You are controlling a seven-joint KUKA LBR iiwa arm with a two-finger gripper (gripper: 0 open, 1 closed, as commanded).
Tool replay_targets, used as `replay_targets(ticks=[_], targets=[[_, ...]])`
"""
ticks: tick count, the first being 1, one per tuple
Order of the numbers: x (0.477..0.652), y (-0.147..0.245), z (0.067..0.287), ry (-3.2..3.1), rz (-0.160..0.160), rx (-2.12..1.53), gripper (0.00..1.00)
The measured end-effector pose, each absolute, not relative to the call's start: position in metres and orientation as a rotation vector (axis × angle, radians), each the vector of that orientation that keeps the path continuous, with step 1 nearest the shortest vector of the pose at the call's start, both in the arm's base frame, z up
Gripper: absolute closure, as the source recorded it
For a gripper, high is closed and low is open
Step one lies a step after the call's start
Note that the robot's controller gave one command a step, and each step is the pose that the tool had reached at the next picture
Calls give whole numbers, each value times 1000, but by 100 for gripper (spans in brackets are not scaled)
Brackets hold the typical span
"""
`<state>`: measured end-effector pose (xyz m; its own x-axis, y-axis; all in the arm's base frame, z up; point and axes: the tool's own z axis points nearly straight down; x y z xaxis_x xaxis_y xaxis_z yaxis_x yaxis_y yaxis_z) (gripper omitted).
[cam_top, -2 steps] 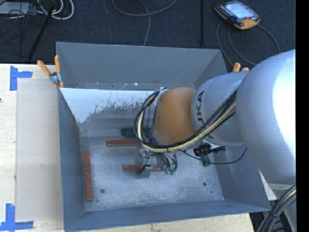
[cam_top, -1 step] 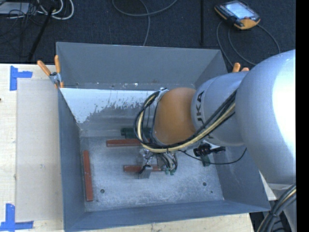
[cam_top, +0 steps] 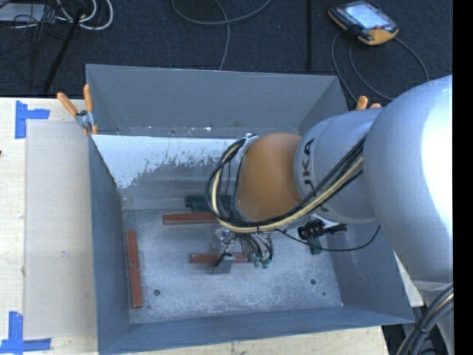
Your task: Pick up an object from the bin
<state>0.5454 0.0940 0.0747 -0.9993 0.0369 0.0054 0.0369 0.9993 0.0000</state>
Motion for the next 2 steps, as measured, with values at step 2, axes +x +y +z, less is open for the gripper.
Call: replay_targets(ticks=[2], targets=[[546,94,119,-3136,0,-57,100]])
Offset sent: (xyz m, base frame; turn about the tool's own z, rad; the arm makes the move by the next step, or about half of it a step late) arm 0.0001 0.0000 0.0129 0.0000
